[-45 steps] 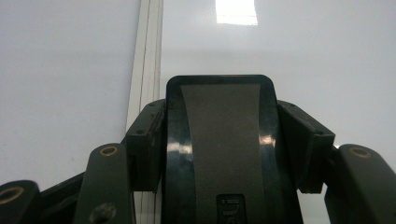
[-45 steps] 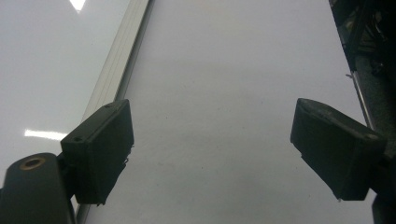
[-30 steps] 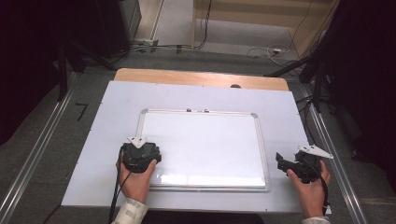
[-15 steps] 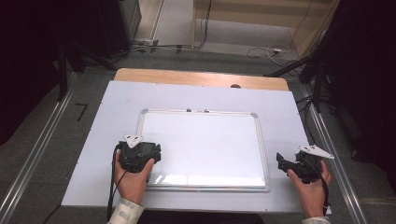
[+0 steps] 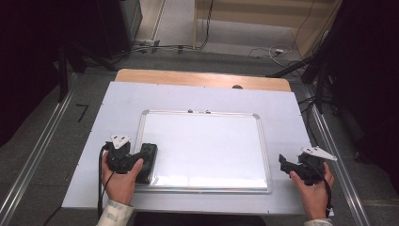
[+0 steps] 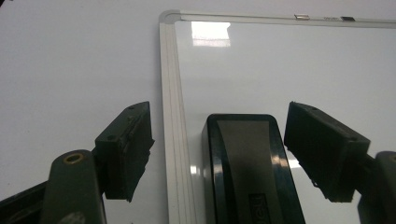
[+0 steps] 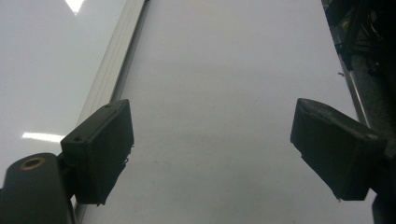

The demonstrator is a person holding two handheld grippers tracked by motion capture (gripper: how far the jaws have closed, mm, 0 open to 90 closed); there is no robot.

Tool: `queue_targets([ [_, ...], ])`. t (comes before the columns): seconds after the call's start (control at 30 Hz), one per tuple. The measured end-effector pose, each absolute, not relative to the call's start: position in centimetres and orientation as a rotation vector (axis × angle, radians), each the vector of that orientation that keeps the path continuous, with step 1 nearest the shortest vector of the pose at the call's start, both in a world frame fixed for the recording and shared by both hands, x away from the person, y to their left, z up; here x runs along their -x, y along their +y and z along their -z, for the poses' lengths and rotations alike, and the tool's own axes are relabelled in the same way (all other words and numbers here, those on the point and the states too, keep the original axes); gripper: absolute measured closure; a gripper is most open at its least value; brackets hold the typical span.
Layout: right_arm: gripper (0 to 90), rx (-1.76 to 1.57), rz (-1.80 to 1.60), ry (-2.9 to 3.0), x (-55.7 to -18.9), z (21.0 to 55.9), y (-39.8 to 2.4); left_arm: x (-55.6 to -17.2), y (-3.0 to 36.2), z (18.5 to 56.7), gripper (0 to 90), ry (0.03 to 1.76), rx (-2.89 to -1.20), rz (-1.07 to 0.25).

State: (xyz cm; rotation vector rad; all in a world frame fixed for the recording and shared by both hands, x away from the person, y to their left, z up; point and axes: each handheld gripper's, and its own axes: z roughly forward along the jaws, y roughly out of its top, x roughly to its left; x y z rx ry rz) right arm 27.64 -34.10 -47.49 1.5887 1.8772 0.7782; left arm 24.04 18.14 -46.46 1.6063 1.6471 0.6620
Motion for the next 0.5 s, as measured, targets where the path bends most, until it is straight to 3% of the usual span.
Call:
queue_targets([
  [0.5,12.0,-1.586,-0.781,1.875,-27.5,47.4,-34.2,-24.2,20.0,46.9,24.3,1.673,-1.589,-0.675],
])
